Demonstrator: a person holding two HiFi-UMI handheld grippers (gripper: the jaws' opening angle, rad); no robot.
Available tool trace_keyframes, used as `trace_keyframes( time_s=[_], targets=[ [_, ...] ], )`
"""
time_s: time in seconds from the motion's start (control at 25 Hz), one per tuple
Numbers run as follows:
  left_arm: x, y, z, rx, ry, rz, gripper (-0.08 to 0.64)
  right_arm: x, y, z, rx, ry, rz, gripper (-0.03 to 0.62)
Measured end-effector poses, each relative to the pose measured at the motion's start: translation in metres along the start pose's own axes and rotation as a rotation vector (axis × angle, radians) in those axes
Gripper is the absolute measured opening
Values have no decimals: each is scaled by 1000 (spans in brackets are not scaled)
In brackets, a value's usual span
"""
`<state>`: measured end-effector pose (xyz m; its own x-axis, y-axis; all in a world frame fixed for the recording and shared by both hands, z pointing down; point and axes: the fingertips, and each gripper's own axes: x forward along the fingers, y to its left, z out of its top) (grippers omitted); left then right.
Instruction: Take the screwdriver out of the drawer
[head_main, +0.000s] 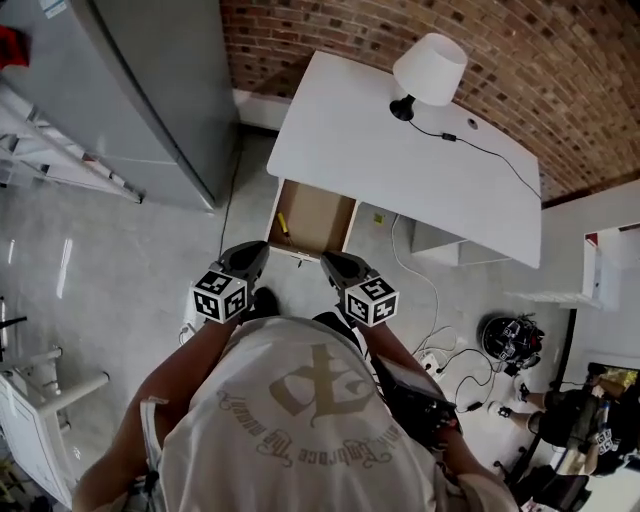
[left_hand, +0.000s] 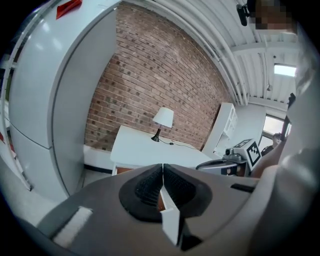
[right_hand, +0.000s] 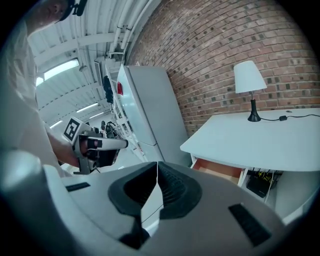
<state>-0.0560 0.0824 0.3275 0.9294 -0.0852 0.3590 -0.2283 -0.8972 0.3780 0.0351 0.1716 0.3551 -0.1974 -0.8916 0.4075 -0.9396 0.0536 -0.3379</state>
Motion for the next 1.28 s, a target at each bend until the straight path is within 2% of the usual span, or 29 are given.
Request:
trace_keyframes(
  time_s=[0.28, 0.64, 0.84, 1.28],
  targets=[
    [1, 32, 14, 12, 7, -36, 11, 25, -7, 11, 14, 4, -66, 8],
    [-15, 66, 20, -15, -2, -39, 12, 58, 8, 23, -5, 40, -77, 8],
    [-21, 77, 10, -63, -11, -8, 12, 72, 13, 15, -18, 93, -46, 8],
    [-47, 96, -15, -133, -9, 114, 12, 106, 14, 4, -38, 168, 49, 8]
  ],
)
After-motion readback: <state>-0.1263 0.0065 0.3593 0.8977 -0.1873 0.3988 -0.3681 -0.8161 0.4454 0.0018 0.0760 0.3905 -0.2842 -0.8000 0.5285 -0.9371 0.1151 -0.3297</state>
